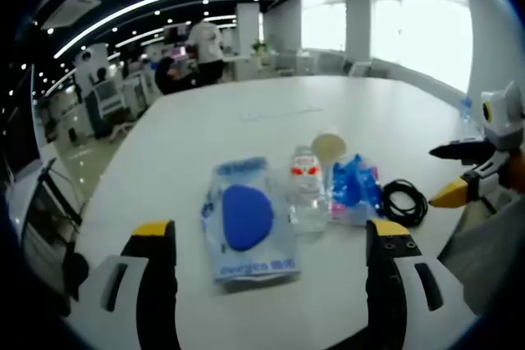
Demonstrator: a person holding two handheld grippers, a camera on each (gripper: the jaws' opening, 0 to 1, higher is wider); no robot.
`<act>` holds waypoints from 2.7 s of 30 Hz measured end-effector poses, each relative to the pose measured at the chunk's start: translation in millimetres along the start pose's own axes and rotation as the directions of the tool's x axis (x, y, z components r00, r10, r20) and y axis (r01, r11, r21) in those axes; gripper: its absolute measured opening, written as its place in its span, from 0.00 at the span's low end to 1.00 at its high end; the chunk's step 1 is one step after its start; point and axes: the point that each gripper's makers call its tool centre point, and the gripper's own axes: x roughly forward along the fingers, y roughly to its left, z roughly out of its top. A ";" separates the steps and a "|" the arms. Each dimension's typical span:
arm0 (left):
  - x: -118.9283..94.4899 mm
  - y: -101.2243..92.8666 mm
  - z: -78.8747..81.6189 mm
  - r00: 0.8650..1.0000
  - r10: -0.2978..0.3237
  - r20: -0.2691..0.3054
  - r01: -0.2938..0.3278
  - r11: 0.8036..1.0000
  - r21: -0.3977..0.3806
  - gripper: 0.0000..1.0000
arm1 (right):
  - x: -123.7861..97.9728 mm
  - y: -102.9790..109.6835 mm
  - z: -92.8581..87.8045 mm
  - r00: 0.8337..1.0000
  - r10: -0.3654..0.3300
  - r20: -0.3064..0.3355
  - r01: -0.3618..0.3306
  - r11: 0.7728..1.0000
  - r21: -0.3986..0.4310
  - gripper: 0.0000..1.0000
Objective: Arrange the tabletop items into an orderly group along one side of the table until the central work area is clear of visible clutter.
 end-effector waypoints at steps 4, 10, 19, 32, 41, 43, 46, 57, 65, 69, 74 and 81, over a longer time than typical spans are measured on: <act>-0.8 3.2 -0.2 1.000 0.015 -0.001 -0.015 1.000 -0.001 0.93 | 1.0 1.5 -3.3 1.000 0.005 -0.016 -0.005 1.000 -0.005 0.99; 0.0 3.5 -1.9 1.000 0.014 -0.009 -0.014 1.000 -0.016 0.92 | 1.4 -0.8 -6.0 1.000 -0.001 -0.029 0.001 1.000 -0.004 1.00; -0.8 3.0 2.9 1.000 0.012 0.013 -0.012 1.000 -0.008 0.92 | 1.6 1.2 -6.4 0.999 0.005 -0.034 -0.006 1.000 -0.013 0.99; -0.7 2.3 3.6 1.000 0.011 0.012 -0.011 1.000 0.001 0.93 | 1.8 2.4 -9.5 0.999 0.006 -0.052 -0.008 0.999 -0.039 0.99; -2.6 7.2 4.5 0.999 0.034 0.015 -0.034 0.999 -0.010 0.92 | 0.0 1.3 -5.0 0.999 -0.001 -0.032 -0.001 0.999 -0.044 0.99; -3.2 8.8 5.9 0.999 0.042 0.021 -0.042 0.999 -0.011 0.92 | 0.3 0.8 -5.9 0.999 -0.004 -0.036 0.002 0.999 -0.049 0.99; -3.7 9.0 5.6 0.999 0.044 0.020 -0.043 0.999 -0.014 0.92 | 0.2 0.2 -4.8 1.000 -0.004 -0.031 0.002 0.999 -0.043 0.99; -0.2 6.8 0.5 1.000 0.030 -0.003 -0.030 0.999 -0.030 0.91 | 0.2 -3.0 -7.5 0.999 -0.021 -0.044 0.019 0.998 -0.060 0.99; 1.4 4.3 -6.3 0.999 0.016 -0.033 -0.018 0.999 -0.049 0.91 | 0.9 0.6 -9.8 0.999 -0.007 -0.054 0.004 0.999 -0.052 0.99; 2.0 2.4 -6.9 0.999 0.013 -0.038 -0.014 0.999 -0.048 0.91 | 0.1 6.9 -9.0 0.998 0.011 -0.055 -0.014 0.999 -0.046 0.99; 2.1 2.6 -7.4 0.999 0.005 -0.045 -0.008 0.999 -0.050 0.90 | -0.3 11.9 -4.9 0.999 0.030 -0.045 -0.031 0.999 -0.031 1.00; 1.7 3.2 -11.7 0.998 0.002 -0.066 -0.005 0.999 -0.053 0.90 | -0.9 11.6 2.1 0.999 0.036 -0.037 -0.036 0.999 -0.010 1.00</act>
